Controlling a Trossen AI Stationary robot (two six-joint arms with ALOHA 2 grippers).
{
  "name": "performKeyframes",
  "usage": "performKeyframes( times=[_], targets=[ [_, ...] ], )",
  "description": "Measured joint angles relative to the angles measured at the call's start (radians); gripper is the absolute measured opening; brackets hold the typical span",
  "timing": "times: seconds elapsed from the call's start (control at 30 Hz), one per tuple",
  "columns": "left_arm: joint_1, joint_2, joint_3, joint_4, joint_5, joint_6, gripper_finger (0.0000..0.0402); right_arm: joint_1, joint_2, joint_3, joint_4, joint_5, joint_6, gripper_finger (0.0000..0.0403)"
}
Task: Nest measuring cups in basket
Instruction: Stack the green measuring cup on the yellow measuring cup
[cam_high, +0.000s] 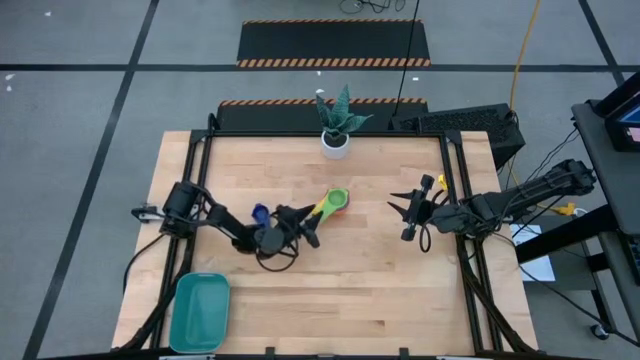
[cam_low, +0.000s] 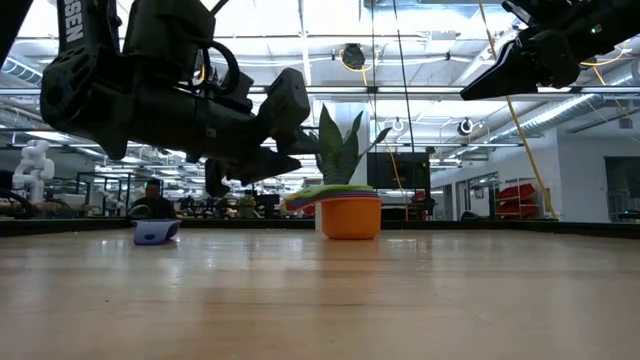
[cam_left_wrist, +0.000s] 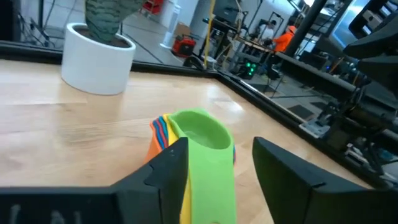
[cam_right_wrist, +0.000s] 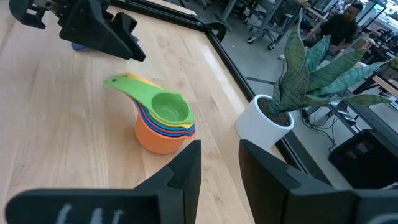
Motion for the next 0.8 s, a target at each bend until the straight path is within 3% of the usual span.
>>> performKeyframes(
  times=[0.2,0.4,0.57,0.7,0.8],
  targets=[
    [-0.026,0.000,0.000,-0.006,-0.048,0.028,0.0222,0.000,0.000,0.000,0.000,0.000,0.000,0.0102],
    [-0.072,0.000,0.042,-0.042,-0.052,0.184,0.0248,0.000,0.000,0.000,0.000,0.000,0.000,0.0102],
    [-0.109,0.000,0.173,-0.320,-0.131,0.332,0.0286,0.000,0.000,-0.001,0.000,0.000,0.002,0.0102],
    [-0.107,0.000,0.287,-0.660,-0.256,0.280,0.0333,0.000,0.000,-0.001,0.000,0.000,0.019,0.0102],
    [-0.086,0.000,0.338,-0.821,-0.232,0.199,0.0366,0.000,0.000,-0.001,0.000,0.000,0.019,0.0102]
  ],
)
